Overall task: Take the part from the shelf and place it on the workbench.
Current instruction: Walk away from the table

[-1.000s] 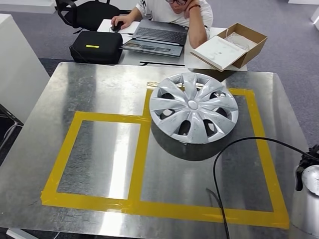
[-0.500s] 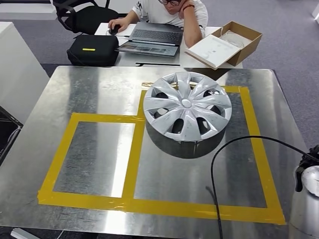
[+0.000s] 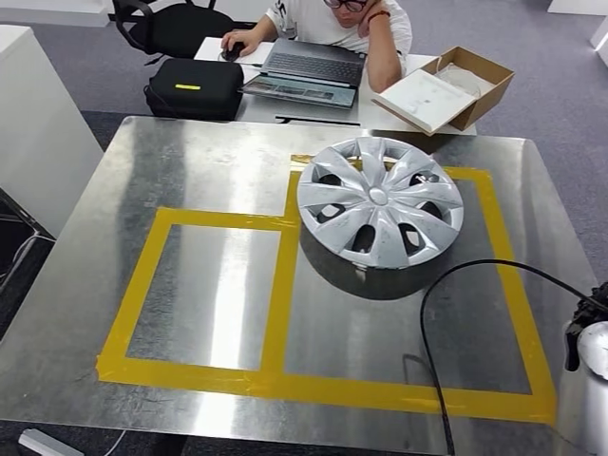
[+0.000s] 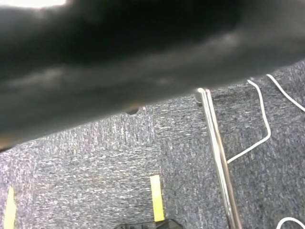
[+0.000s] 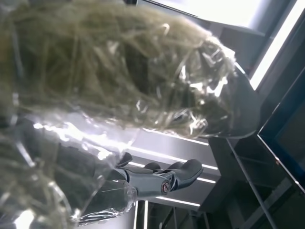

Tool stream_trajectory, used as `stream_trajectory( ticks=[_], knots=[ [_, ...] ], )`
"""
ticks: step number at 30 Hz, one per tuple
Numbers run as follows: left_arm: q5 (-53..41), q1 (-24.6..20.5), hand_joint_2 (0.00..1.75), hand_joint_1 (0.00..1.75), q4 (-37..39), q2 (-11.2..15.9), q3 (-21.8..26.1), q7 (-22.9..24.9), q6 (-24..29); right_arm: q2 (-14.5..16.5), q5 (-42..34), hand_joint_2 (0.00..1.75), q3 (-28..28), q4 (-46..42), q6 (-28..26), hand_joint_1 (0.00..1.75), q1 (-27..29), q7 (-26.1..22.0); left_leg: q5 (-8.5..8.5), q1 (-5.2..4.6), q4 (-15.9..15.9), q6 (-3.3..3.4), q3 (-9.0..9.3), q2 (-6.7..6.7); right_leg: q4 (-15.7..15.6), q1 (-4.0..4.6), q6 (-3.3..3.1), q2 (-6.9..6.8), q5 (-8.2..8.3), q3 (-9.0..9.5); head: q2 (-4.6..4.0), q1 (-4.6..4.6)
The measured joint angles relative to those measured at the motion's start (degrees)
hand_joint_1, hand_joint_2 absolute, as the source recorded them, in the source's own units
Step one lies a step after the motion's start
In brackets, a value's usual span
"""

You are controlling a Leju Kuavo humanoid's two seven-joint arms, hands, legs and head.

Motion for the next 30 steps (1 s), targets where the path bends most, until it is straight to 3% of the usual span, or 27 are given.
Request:
stream_trajectory(
  ticks=[1,3,5,9,11,13,14,15,17,19,20,24,26,28,30],
  knots=[
    [-0.01,0.03,0.0,0.0,0.0,-0.01,0.0,0.02,0.0,0.0,-0.08,0.0,-0.01,-0.01,0.02,0.0,0.09,0.0,0.03,-0.13,0.02,0.04,-0.01,-0.01,-1.62,0.05,-0.17,0.0,1.27,0.96,0.0,0.0],
    [-0.03,0.01,0.0,0.0,0.0,-0.02,0.0,0.02,0.0,0.0,-0.22,0.0,-0.02,-0.07,0.04,0.0,0.12,-0.01,0.07,-0.34,0.08,0.02,0.05,-0.02,-9.52,0.18,-0.7,-0.06,4.82,5.24,0.0,0.0],
    [-0.08,-0.05,0.0,0.0,0.0,-0.04,0.0,0.03,-0.02,0.0,-0.31,0.0,-0.05,-0.2,0.13,0.0,0.08,-0.05,0.2,-0.62,0.28,-0.3,-0.17,-0.05,-15.56,0.4,-1.1,-0.09,6.48,8.52,0.0,-0.06],
    [-0.19,-0.12,0.0,0.0,0.0,-0.03,0.0,0.08,-0.04,0.0,-0.48,0.0,-0.33,-0.27,0.46,0.0,0.1,-0.21,0.04,-0.54,0.83,-1.52,-0.71,-0.04,-16.89,0.45,-1.87,-0.01,7.09,9.05,0.0,-0.09],
    [-0.21,-0.19,0.0,0.0,0.0,-0.01,0.0,0.08,-0.04,0.0,-0.53,0.0,-0.42,-0.33,0.68,0.0,0.06,-0.32,-2.65,-0.34,4.29,-2.26,-2.1,-0.05,-17.16,0.18,-2.39,-0.15,7.52,8.98,0.0,-0.19],
    [-0.22,-0.17,0.0,0.0,0.0,-0.01,0.0,0.09,-0.04,0.0,-0.57,0.0,-0.43,-0.37,0.82,0.0,0.09,-0.39,-6.66,0.0,11.65,-2.87,-5.11,-0.04,-17.14,0.16,-2.56,-0.2,7.73,8.64,0.0,-0.27],
    [-0.23,-0.14,0.0,0.0,0.0,-0.01,0.0,0.1,-0.04,0.0,-0.58,0.0,-0.43,-0.37,0.85,0.0,0.16,-0.4,-7.9,0.17,14.8,-3.06,-6.34,-0.04,-17.12,0.15,-2.57,-0.22,7.84,8.46,0.0,-0.25],
    [-0.24,-0.12,0.0,0.0,0.0,-0.01,0.0,0.12,-0.04,0.0,-0.58,0.0,-0.43,-0.37,0.88,0.0,0.21,-0.42,-8.08,0.31,16.27,-3.17,-6.8,-0.04,-17.08,0.15,-2.54,-0.22,7.93,8.31,0.0,-0.26],
    [-0.26,-0.15,0.0,0.0,0.0,-0.01,0.0,0.16,-0.04,0.0,-0.59,0.0,-0.44,-0.37,0.96,0.0,0.29,-0.42,-5.41,0.51,12.81,-3.14,-4.61,-0.04,-17.01,0.13,-2.39,-0.19,8.09,8.15,0.0,-0.27],
    [-0.26,-0.26,0.0,0.0,0.0,0.01,0.0,0.17,-0.04,0.0,-0.57,0.0,-0.45,-0.38,1.01,0.0,0.22,-0.43,-2.22,0.55,5.33,-2.87,-0.59,-0.05,-16.87,0.23,-2.09,-0.14,8.22,8.01,0.0,-0.26],
    [-0.27,-0.35,0.0,0.0,0.0,0.01,0.0,0.17,-0.04,0.0,-0.55,0.0,-0.46,-0.38,1.02,0.0,0.18,-0.44,-1.59,0.5,2.63,-2.66,0.73,-0.06,-16.78,0.33,-1.84,-0.13,8.32,7.81,0.0,-0.22],
    [-0.34,-0.44,0.0,0.0,0.0,-0.02,0.0,0.17,-0.04,0.0,-0.52,0.0,-0.49,-0.39,1.04,0.0,0.16,-0.46,-1.29,0.32,0.42,-1.33,1.07,-0.05,-16.66,0.31,-0.52,-0.17,8.65,6.95,0.0,-0.16],
    [-0.33,-0.5,0.0,0.0,0.0,0.01,0.0,0.17,-0.02,0.0,-0.51,0.0,-0.56,-0.39,1.04,0.0,0.13,-0.47,-0.74,0.42,0.1,-0.47,0.84,0.01,-13.6,0.19,-0.09,-0.14,6.35,5.41,0.0,0.0],
    [-0.34,-0.55,0.0,0.0,0.0,-0.01,0.0,0.17,-0.02,0.0,-0.52,0.0,-0.69,-0.39,1.04,0.0,0.17,-0.47,-0.34,0.26,0.08,0.03,0.33,0.03,-5.93,0.15,0.14,-0.13,2.1,2.09,0.0,0.18],
    [-0.35,-0.46,0.0,0.0,0.0,-0.06,0.0,0.17,-0.04,0.0,-0.54,0.0,-0.78,-0.39,1.04,0.0,0.33,-0.46,0.03,-0.05,0.11,0.23,-0.2,0.03,0.0,0.16,0.18,-0.13,-0.11,-0.22,0.0,0.18]
  ],
)
